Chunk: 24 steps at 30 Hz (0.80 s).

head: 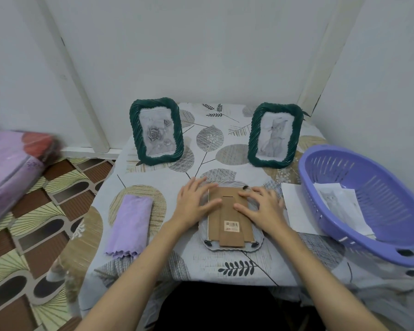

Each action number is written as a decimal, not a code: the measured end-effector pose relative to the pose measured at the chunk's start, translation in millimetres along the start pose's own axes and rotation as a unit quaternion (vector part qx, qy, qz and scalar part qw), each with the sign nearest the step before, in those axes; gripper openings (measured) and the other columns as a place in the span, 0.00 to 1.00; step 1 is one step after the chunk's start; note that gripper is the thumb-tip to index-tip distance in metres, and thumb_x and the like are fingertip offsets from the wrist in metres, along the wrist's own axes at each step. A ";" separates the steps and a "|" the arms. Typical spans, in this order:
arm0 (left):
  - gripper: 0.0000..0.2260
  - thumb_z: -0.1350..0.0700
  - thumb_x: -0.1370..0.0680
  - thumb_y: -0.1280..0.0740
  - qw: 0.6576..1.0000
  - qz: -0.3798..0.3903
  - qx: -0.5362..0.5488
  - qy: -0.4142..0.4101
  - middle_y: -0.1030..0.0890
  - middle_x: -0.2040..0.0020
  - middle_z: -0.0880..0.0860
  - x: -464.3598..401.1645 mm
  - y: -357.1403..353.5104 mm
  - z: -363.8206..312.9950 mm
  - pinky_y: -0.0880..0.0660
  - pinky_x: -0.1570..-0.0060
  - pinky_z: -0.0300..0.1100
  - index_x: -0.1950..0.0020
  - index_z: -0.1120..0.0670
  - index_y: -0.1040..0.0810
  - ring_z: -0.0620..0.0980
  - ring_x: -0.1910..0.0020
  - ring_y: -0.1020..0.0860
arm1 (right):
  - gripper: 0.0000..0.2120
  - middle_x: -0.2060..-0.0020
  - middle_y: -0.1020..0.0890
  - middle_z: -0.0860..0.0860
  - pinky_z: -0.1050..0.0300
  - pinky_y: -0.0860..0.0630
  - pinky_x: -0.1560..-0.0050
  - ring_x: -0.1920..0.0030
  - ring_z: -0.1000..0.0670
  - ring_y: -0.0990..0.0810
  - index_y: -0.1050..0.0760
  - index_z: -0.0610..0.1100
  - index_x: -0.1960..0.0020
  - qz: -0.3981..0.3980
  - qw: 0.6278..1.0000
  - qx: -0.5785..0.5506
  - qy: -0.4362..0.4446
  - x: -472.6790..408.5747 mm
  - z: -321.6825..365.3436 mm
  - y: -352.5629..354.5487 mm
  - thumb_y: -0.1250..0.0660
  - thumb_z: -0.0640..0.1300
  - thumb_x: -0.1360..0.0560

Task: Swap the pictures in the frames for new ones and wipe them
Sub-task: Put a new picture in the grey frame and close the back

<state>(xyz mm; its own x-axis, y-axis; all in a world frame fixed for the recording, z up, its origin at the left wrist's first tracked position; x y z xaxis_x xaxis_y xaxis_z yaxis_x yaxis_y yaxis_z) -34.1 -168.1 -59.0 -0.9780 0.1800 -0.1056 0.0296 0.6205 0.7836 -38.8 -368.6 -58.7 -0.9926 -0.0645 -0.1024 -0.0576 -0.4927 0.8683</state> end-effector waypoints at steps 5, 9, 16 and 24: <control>0.23 0.39 0.27 0.35 0.997 -0.016 -0.027 0.065 0.38 0.27 0.50 -13.2 4.8 12.0 0.50 0.30 0.52 0.33 0.38 0.32 0.54 0.26 0.48 | 0.22 0.37 0.29 0.55 0.50 0.42 0.39 0.36 0.51 0.36 0.26 0.61 0.40 -0.003 1.000 -0.011 -0.004 0.3 -1.2 -0.5 0.35 0.66 0.32; 0.19 0.39 0.26 0.36 0.997 -0.010 -0.046 0.068 0.35 0.30 0.50 -20.5 4.8 11.0 0.49 0.32 0.51 0.36 0.38 0.29 0.53 0.27 0.46 | 0.22 0.37 0.29 0.55 0.51 0.42 0.39 0.37 0.51 0.36 0.26 0.62 0.40 -0.004 1.000 -0.010 -0.005 1.0 -1.1 -1.5 0.35 0.66 0.32; 0.17 0.37 0.28 0.35 0.995 0.019 -0.067 0.075 0.34 0.32 0.50 -27.8 9.1 11.1 0.47 0.34 0.51 0.41 0.38 0.27 0.53 0.31 0.42 | 0.22 0.36 0.29 0.56 0.51 0.42 0.39 0.36 0.50 0.36 0.26 0.62 0.40 -0.015 1.000 -0.006 -0.006 2.1 -1.0 -1.2 0.35 0.66 0.32; 0.15 0.38 0.29 0.33 0.997 0.008 -0.047 0.067 0.33 0.34 0.48 -26.7 10.3 9.9 0.48 0.35 0.50 0.44 0.39 0.26 0.52 0.31 0.42 | 0.22 0.36 0.29 0.56 0.52 0.43 0.41 0.36 0.50 0.36 0.26 0.62 0.40 -0.020 1.000 -0.006 -0.008 2.9 0.0 -0.4 0.35 0.66 0.32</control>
<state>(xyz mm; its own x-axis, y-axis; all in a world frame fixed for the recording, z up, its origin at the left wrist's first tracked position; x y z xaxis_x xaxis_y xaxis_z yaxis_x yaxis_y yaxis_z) -5.7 -158.9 -54.1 -0.9966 0.0811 -0.0154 0.0313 0.5438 0.8386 -41.6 -368.6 -59.4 -0.9912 -0.0307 -0.1284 -0.0955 -0.5048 0.8579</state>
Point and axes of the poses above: each hand's wrist, its own x-axis away from the middle knuckle, its own y-axis out of the back of the hand, z = x × y, the point moved 5 cm from there along -x, towards the middle knuckle
